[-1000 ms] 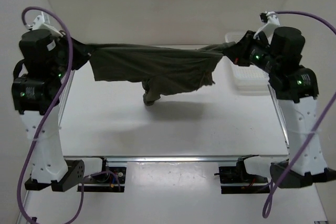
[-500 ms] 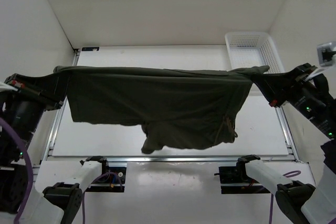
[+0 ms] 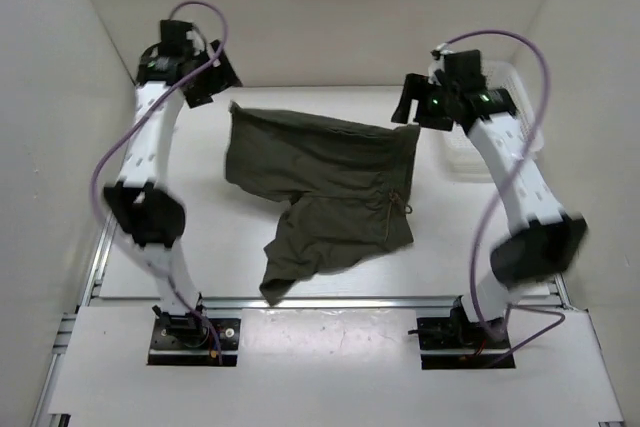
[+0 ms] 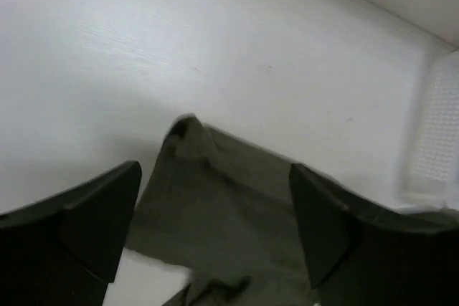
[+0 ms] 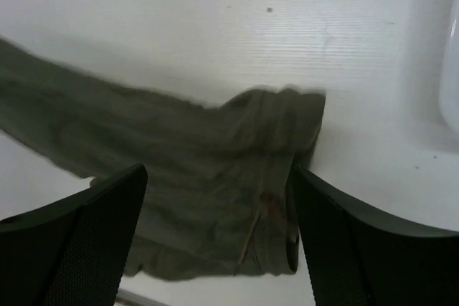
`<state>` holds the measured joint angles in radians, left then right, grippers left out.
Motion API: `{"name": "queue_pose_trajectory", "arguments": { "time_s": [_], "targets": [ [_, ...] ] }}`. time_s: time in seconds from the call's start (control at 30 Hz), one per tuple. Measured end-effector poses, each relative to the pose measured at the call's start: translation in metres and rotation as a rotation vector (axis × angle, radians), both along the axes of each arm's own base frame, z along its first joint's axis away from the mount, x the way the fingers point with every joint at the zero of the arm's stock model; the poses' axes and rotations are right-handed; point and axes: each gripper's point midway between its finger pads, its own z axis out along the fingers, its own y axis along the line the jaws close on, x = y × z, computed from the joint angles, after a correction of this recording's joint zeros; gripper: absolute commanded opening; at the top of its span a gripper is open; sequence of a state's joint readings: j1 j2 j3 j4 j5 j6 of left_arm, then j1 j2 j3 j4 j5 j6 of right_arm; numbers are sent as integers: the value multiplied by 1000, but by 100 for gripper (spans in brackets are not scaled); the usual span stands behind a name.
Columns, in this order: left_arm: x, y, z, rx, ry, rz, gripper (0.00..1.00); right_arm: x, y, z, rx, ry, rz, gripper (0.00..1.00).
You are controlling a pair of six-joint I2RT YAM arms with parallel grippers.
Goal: Fold and stack the shorts
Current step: Flatten the shorts out
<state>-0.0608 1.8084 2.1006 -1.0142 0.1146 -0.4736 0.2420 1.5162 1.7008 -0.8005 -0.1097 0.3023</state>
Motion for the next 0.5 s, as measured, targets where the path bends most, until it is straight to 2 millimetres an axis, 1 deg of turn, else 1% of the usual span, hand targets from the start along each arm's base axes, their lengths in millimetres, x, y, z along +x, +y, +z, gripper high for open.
{"name": "queue_pose_trajectory", "arguments": {
  "time_s": [0.03, 0.1, 0.13, 0.17, 0.2, 0.23, 0.27, 0.3, 0.33, 0.37, 0.4, 0.43, 0.47, 0.5],
  "targets": [
    [30, -1, -29, 9, 48, 1, 99, 21, 3, -24, -17, 46, -11, 89],
    [64, 0, -75, 25, 140, 6, 99, 55, 6, -62, -43, 113, -31, 89],
    [74, 0, -96, 36, 175, 6, 99, 64, 7, -76, -50, 134, -36, 89],
    [74, 0, -115, 43, 220, 5, 98, 65, 6, -85, -60, 155, -41, 88],
    [69, -1, -129, 50, 259, 0, 95, 63, 5, -88, -63, 166, -45, 85],
    [58, -1, -139, 55, 294, -6, 85, 62, 4, -84, -62, 155, -48, 82],
    [41, -3, -144, 57, 330, -14, 77, 58, 4, -77, -54, 133, -51, 75],
    [25, -5, -145, 56, 343, -25, 69, 51, 3, -69, -44, 107, -54, 69],
    [2, -8, -143, 53, 355, -39, 61, 38, 1, -64, -30, 92, -56, 64],
    [-17, -11, -137, 49, 360, -51, 47, 22, -2, -58, -15, 82, -59, 57],
    [-37, -15, -126, 47, 344, -68, 40, 4, -4, -53, 2, 69, -60, 44],
    [-53, -19, -116, 44, 316, -82, 34, -13, -5, -52, 23, 57, -60, 37],
    [-69, -24, -109, 36, 290, -95, 33, -31, -7, -55, 45, 61, -63, 31],
    [-85, -31, -105, 26, 276, -112, 34, -49, -9, -62, 61, 75, -65, 27]
  ]
}}
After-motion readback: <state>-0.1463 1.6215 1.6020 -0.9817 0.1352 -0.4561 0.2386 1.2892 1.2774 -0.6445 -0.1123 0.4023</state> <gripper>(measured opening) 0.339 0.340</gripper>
